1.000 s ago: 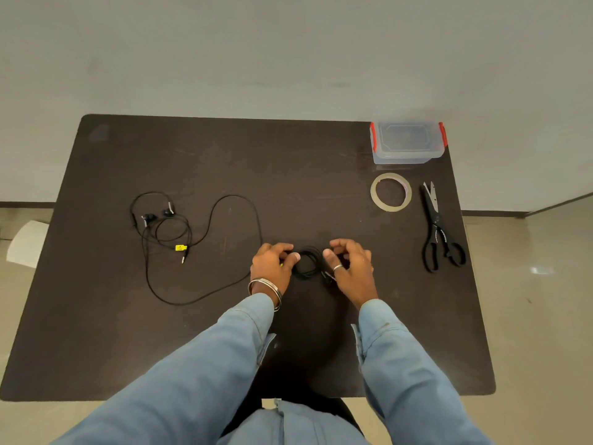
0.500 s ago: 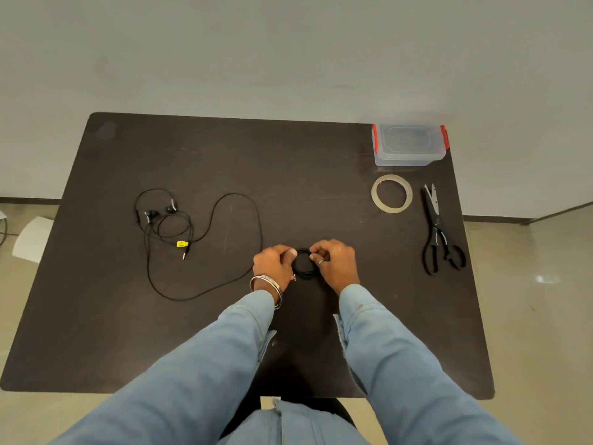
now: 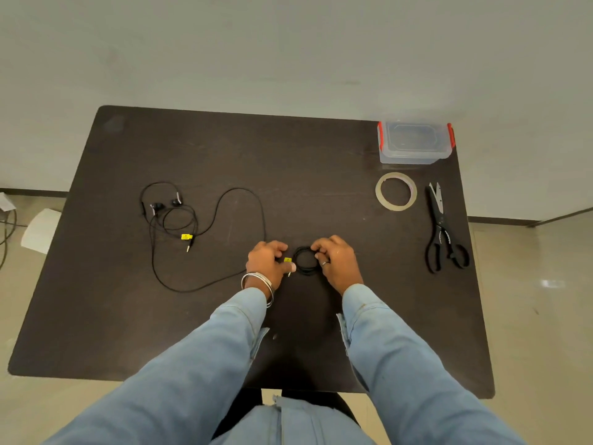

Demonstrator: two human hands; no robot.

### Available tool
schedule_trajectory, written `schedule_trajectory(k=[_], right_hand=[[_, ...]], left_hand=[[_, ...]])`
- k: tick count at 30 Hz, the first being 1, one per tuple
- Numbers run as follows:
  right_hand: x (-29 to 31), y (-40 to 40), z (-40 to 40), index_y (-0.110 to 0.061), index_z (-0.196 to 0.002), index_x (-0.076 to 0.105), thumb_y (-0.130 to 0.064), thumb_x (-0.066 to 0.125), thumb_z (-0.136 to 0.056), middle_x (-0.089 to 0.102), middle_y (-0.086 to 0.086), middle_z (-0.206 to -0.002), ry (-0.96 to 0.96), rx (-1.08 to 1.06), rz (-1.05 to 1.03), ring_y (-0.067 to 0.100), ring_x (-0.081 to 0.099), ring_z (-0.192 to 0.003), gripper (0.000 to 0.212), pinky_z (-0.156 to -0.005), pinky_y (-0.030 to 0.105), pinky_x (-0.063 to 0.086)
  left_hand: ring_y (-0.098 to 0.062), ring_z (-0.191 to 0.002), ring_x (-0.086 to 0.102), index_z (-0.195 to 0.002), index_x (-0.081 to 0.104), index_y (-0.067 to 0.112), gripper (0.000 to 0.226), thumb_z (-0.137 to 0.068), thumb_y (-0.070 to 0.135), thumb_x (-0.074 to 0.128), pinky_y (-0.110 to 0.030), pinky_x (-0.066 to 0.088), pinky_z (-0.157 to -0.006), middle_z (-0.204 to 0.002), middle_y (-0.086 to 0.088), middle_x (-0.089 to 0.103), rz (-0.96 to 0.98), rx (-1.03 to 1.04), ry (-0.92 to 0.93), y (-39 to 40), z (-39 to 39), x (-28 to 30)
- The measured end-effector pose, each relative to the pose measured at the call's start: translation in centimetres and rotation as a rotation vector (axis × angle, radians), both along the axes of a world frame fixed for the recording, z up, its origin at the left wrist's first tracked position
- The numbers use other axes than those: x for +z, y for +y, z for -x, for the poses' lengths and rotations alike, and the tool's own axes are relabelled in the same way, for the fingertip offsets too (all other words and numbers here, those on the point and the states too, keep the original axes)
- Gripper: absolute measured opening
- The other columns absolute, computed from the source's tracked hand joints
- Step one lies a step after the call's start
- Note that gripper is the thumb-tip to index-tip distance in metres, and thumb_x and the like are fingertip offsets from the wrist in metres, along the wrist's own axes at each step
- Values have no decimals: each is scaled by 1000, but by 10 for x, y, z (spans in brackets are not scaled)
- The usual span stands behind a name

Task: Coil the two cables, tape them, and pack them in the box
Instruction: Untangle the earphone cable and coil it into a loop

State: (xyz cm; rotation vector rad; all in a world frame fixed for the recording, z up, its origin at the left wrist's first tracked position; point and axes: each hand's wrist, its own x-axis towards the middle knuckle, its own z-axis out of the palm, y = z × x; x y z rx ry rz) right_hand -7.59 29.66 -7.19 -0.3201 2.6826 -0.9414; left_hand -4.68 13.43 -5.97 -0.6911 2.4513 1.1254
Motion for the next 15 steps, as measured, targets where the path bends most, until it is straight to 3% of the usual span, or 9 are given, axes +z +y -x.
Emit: schedule_trajectory(k=[3,6,11,15], right_hand=[[1,-2,-1,-9,-105,67,2,56,-87,58,12,-103,13,2,5,26,57,-93,23,-79,34,50],[1,-3,-4,-11,-108,67,3,54,-87,57,12,-103,29,9,7,27,56,-96,28,-81,39,51],[0,-4,-4,-10,-107,70,4,53,-88,57,13,-100,56,24,9,28,56,-94,28,-80,40,52],[-1,-3,-6,-8,-108,70,4,55,-88,57,15,-98,91,35,-19,28,55,-93,28,-78,31,48]], left_hand=[[-25,-100,56,-109,60,17,45,-69,22,80,-38,48,-90,-110,-4,55,127,-144,-98,3,-4,3],[-34,-103,57,-108,58,14,31,-79,15,69,-43,49,-91,-112,-12,60,181,-171,-145,8,-1,5],[-40,-101,58,-107,64,12,23,-86,13,55,-42,52,-86,-112,-18,59,236,-29,-139,4,5,8],[-34,-87,65,-87,68,14,9,-81,10,62,-37,55,-81,-100,-15,66,71,161,-78,-1,10,7]])
